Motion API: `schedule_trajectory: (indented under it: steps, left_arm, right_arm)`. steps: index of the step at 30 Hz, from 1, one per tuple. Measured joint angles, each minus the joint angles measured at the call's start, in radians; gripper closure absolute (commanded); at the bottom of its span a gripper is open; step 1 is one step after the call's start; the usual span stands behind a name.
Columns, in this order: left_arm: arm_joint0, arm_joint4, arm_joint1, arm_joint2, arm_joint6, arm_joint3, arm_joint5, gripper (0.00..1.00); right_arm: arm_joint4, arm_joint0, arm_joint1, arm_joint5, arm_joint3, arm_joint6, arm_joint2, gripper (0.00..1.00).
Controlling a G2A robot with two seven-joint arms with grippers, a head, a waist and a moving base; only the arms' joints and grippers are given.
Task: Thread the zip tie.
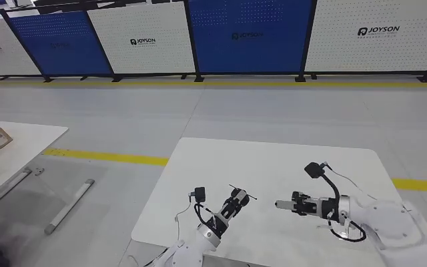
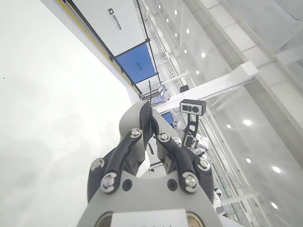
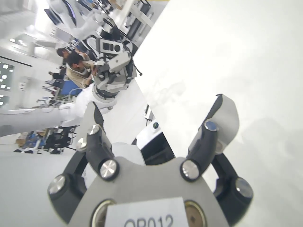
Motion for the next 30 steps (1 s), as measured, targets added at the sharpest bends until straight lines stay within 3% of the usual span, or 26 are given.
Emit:
schedule_trajectory:
  steps: [4,14,17,18,21,24,27,30]
  left_arm:
    - [0.000,0.000,0.000,0.000,0.000,0.000,0.000,1.00]
    - [0.000,0.000,0.000,0.000,0.000,0.000,0.000,1.00]
    - [0.000,0.000,0.000,0.000,0.000,0.000,0.000,1.00]
    - [0.000,0.000,0.000,0.000,0.000,0.000,0.000,1.00]
    - [0.000,0.000,0.000,0.000,0.000,0.000,0.000,1.00]
    - [0.000,0.000,0.000,0.000,0.000,0.000,0.000,1.00]
    - [0.000,0.000,0.000,0.000,0.000,0.000,0.000,1.00]
    - [0.000,0.000,0.000,0.000,0.000,0.000,0.000,1.00]
  right_arm:
    - [-0.122,0.027,0.008,0.095,-0.002,0.036,0.008,0.00]
    - [-0.123,0.025,0.008,0.100,0.001,0.024,0.013,0.00]
    - [-0.177,-0.003,0.013,0.169,-0.020,-0.063,0.058,0.00]
    - [-0.164,-0.009,0.020,0.169,-0.013,-0.080,0.097,0.00]
    - [-0.070,-0.027,0.042,0.130,0.016,0.018,0.199,0.00]
    - [-0.096,-0.049,0.061,0.164,-0.004,0.155,0.263,0.00]
    - [-0.170,-0.039,0.073,0.218,-0.013,0.249,0.262,0.00]
    - [-0.219,-0.001,0.077,0.247,0.012,0.254,0.189,0.00]
